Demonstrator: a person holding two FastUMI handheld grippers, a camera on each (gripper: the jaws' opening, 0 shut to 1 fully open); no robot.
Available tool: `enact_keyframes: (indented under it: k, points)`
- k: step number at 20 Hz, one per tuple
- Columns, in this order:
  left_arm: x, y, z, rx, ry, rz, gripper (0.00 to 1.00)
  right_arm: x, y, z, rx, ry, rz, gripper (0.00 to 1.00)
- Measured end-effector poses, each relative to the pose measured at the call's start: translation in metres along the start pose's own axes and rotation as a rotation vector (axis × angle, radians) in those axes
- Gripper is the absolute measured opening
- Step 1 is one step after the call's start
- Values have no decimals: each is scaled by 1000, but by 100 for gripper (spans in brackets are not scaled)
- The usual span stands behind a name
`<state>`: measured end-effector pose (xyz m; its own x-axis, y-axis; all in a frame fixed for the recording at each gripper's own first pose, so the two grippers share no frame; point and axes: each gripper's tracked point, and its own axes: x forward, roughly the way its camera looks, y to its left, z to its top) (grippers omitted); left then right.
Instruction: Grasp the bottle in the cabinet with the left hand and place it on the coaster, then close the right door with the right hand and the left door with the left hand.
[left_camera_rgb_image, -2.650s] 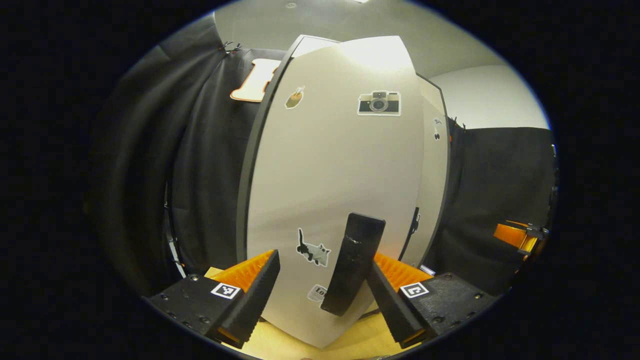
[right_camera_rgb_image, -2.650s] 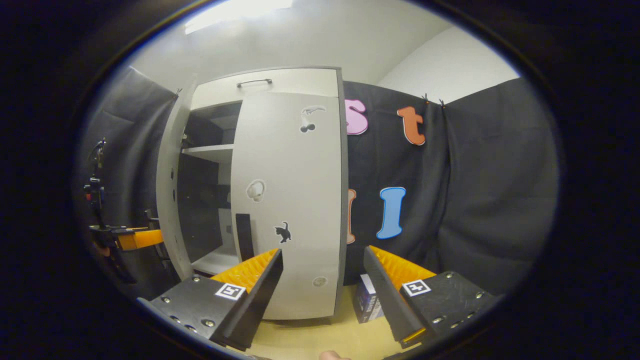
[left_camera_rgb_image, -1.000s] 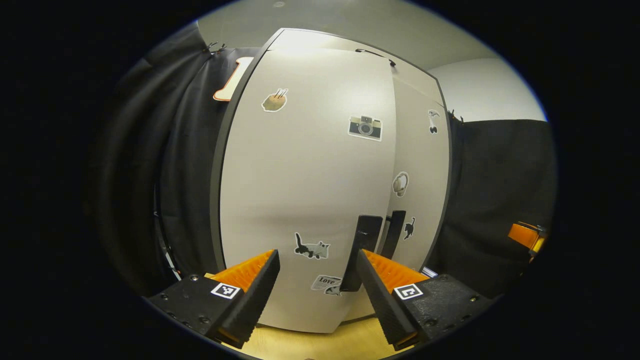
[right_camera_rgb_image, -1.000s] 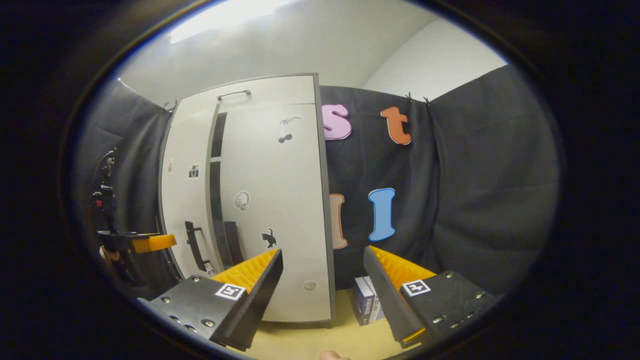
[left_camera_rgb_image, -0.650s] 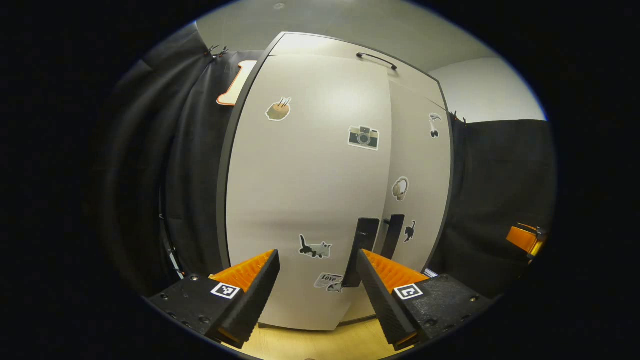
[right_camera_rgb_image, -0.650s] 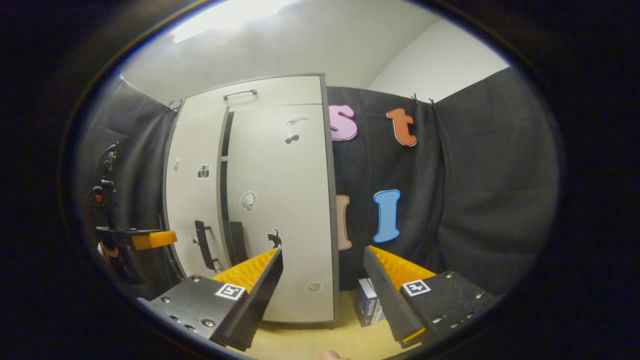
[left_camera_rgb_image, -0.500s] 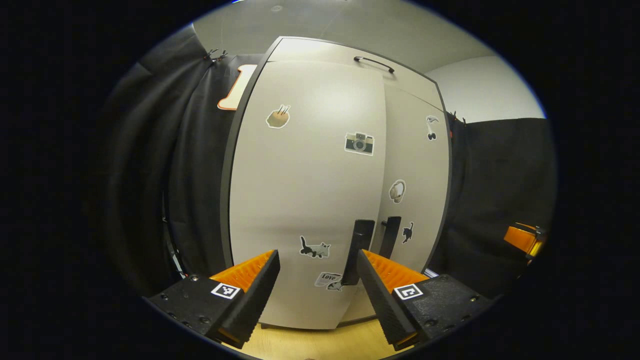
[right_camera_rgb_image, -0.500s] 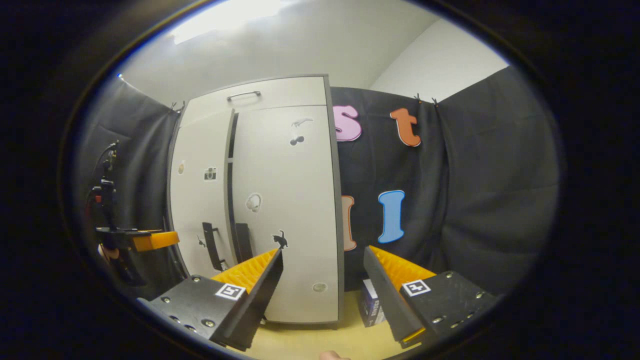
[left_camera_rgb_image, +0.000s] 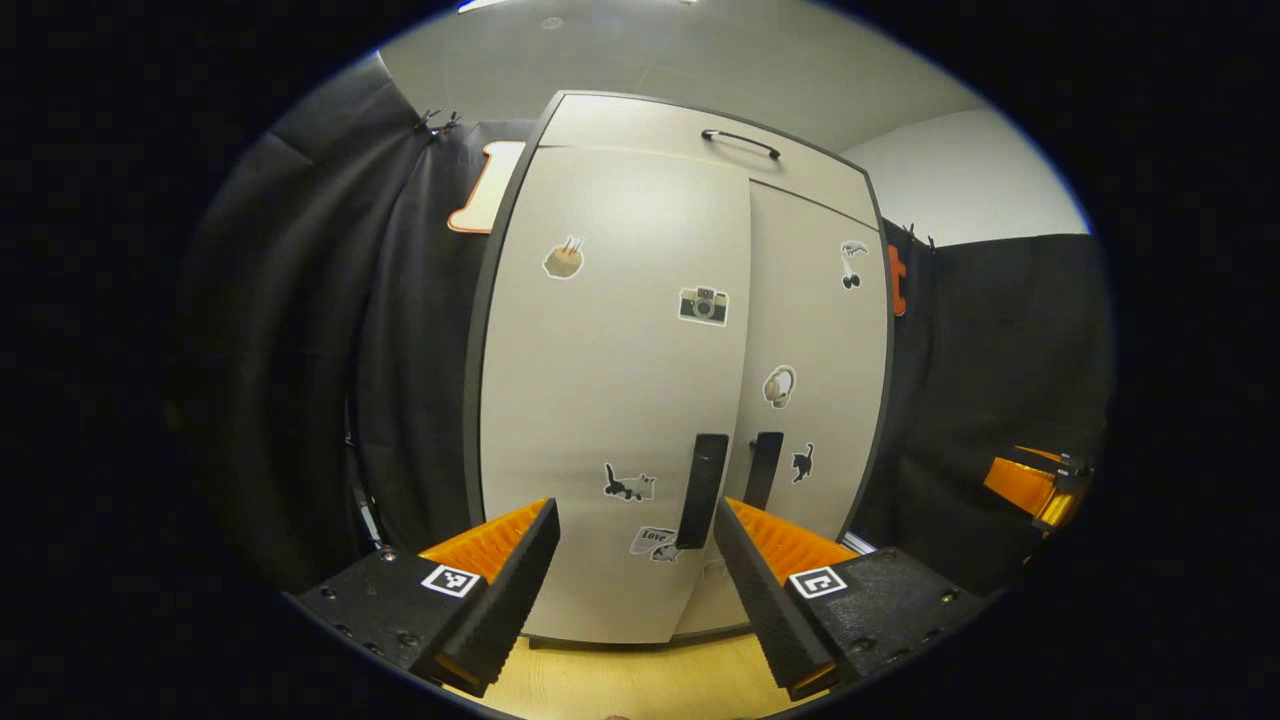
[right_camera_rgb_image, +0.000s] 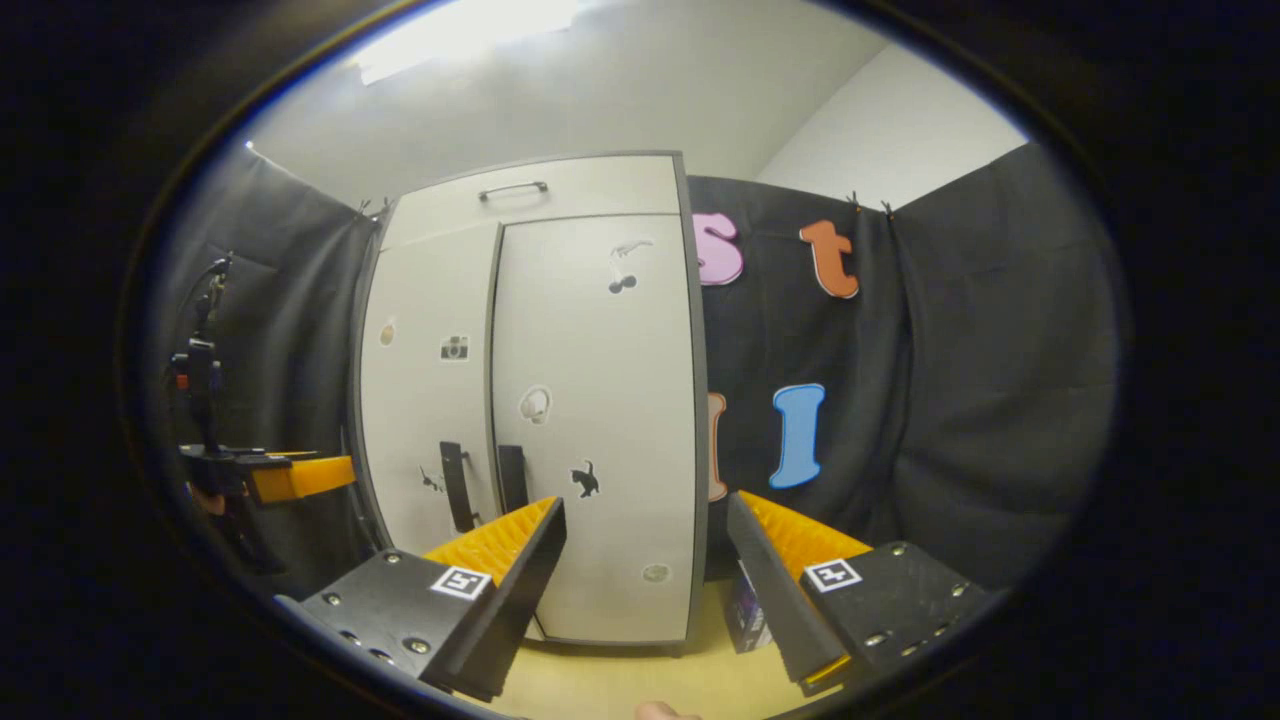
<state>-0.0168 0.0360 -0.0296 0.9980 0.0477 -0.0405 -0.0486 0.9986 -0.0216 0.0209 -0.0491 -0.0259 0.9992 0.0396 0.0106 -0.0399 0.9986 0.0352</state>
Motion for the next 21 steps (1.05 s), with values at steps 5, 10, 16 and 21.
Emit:
enact_keyframes:
  k: [5,10,16,21]
  points:
    - [-33,17,31,21,-38,108,96,0,12,31,-12,-77,-3,98]
    - [-53,16,43,31,-75,141,96,2,32,35,-14,-100,27,98]
    - [-47,17,38,21,-55,139,96,3,41,32,-36,-90,37,98]
    - [-50,19,39,7,-61,136,96,-2,41,36,-40,-91,32,98]
